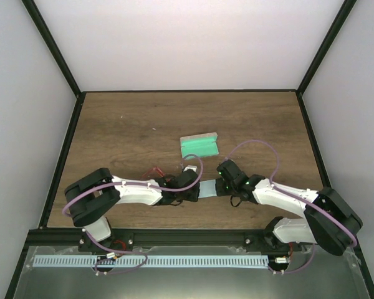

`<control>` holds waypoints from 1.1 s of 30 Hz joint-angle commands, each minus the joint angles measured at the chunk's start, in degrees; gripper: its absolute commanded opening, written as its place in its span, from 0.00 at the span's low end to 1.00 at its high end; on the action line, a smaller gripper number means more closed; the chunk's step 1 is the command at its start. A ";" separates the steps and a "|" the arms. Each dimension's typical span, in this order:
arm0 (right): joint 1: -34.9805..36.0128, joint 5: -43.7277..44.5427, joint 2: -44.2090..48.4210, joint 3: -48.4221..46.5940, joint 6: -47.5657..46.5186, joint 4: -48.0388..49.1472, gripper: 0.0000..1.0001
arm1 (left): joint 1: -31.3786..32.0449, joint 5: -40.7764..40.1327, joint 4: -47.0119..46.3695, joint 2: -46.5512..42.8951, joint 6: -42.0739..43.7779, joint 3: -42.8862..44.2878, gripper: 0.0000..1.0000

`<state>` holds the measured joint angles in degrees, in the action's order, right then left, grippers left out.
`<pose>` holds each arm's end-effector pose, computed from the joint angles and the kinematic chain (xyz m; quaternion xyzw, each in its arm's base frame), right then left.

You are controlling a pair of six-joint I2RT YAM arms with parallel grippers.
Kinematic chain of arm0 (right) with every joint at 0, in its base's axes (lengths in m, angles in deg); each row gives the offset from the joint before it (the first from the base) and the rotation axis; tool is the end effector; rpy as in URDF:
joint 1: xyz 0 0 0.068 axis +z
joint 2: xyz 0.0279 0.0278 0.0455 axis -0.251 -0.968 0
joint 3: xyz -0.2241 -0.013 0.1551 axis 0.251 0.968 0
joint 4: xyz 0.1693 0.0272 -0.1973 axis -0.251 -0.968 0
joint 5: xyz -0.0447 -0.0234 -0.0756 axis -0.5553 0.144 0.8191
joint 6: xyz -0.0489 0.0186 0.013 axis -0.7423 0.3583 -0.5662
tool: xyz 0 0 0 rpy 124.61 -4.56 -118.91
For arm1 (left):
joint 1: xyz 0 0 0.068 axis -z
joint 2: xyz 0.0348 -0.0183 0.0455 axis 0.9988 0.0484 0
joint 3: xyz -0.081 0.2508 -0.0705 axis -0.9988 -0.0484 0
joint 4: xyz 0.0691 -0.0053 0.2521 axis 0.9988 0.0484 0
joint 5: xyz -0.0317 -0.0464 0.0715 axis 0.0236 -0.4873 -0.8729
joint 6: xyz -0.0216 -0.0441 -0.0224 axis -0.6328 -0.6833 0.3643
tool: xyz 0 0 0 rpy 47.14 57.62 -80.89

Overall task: Organize the sunglasses
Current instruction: Pick up the glasses cleaning cloth from the center of the board.

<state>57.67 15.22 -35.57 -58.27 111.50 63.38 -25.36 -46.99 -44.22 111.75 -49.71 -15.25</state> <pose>0.1586 0.1436 0.1488 -0.0673 0.9599 0.1264 0.2412 0.1490 -0.2718 0.1292 0.1235 0.9409 -0.2249 0.2209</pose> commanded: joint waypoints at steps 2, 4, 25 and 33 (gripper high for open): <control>0.46 -0.26 1.20 0.27 -0.49 0.81 0.01 | 0.45 0.21 1.77 1.81 -0.99 -0.37 0.22; 0.46 -0.29 1.17 0.36 -0.43 0.80 0.01 | 0.42 -0.24 2.04 1.58 -0.92 -0.46 0.18; 0.46 -0.11 1.22 -0.88 -0.79 1.39 0.01 | 0.43 -5.49 3.61 -0.74 0.04 1.02 0.04; 0.50 1.24 -1.56 -4.80 -2.05 1.22 0.01 | 0.51 -10.07 2.60 -0.75 0.41 4.55 0.04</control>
<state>57.67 15.04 -36.11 -59.36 110.60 63.88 -25.14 -53.42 -41.68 111.86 -49.73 -13.68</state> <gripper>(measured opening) 0.009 0.046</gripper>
